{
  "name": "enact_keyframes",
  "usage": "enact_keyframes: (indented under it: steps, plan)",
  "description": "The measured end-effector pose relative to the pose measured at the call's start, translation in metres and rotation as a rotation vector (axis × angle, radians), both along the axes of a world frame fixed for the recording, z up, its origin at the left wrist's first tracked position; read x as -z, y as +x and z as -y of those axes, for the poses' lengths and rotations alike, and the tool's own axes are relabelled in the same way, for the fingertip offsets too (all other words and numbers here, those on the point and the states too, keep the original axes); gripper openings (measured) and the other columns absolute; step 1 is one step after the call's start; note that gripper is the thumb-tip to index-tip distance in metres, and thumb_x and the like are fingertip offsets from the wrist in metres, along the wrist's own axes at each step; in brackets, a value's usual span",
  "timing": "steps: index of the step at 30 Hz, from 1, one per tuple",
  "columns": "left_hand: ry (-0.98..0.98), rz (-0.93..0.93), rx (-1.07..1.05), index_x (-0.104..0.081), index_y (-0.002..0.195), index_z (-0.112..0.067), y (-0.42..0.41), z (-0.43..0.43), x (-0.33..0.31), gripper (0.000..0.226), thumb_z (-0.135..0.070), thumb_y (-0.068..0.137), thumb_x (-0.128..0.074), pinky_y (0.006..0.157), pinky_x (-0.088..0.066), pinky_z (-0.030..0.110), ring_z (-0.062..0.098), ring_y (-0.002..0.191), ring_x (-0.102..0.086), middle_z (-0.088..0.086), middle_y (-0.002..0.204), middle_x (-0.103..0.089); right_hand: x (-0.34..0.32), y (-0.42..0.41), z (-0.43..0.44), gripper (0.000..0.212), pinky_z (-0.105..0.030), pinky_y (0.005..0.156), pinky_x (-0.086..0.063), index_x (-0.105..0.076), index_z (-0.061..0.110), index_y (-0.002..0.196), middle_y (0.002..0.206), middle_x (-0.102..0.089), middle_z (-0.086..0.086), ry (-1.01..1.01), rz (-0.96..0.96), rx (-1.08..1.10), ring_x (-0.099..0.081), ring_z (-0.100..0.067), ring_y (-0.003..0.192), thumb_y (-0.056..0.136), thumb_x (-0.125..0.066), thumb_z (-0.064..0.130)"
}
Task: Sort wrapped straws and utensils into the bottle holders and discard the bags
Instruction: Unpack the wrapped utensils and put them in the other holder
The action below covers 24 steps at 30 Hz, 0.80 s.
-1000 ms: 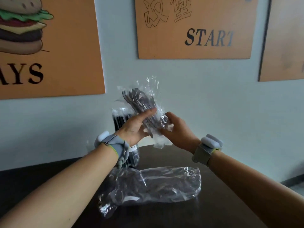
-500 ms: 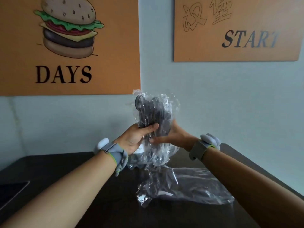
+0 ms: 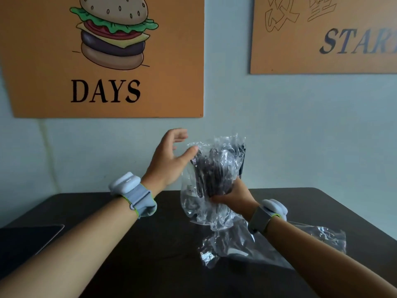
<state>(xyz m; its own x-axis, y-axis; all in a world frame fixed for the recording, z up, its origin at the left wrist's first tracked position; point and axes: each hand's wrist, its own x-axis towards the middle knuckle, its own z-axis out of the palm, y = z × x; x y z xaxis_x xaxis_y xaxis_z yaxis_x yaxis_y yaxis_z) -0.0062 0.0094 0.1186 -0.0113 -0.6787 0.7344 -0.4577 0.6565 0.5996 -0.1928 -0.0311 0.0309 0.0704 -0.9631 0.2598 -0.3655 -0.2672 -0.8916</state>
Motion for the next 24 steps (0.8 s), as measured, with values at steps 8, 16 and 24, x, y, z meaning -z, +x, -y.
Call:
enact_keyframes:
  steps: [8,16,24]
  plan:
    - [-0.256,0.777,-0.153,-0.058,0.126,-0.026,-0.004,-0.006,0.013,0.046,-0.043,0.084,-0.061,0.093,-0.032,0.029,0.015,0.11,-0.049,-0.007,0.111,-0.061,0.006,0.018,-0.002,0.077,-0.038,0.086,-0.058,-0.048,0.012,0.12,0.106,-0.068,-0.006,-0.023,-0.081,0.057,-0.068,-0.021,0.094,0.054,-0.088,0.013]
    - [-0.274,0.713,0.007,-0.073,0.089,-0.017,-0.016,-0.021,0.027,0.013,-0.025,0.088,-0.062,0.075,-0.041,0.019,0.013,0.08,-0.063,-0.006,0.088,-0.072,0.004,0.013,-0.002,0.064,-0.025,0.059,-0.051,-0.051,0.005,0.106,0.087,-0.066,-0.008,-0.007,-0.077,0.145,-0.061,-0.018,0.072,0.057,-0.087,0.022]
    - [0.275,0.229,0.039,-0.06,0.093,-0.011,-0.02,-0.011,0.029,0.028,-0.014,0.097,-0.033,0.07,-0.06,0.039,0.022,0.066,-0.071,0.008,0.091,-0.068,0.002,-0.002,-0.001,0.073,-0.044,0.085,-0.057,-0.053,0.006,0.113,0.1,-0.07,-0.012,-0.03,0.087,0.164,-0.069,-0.025,0.09,0.052,-0.091,0.017]
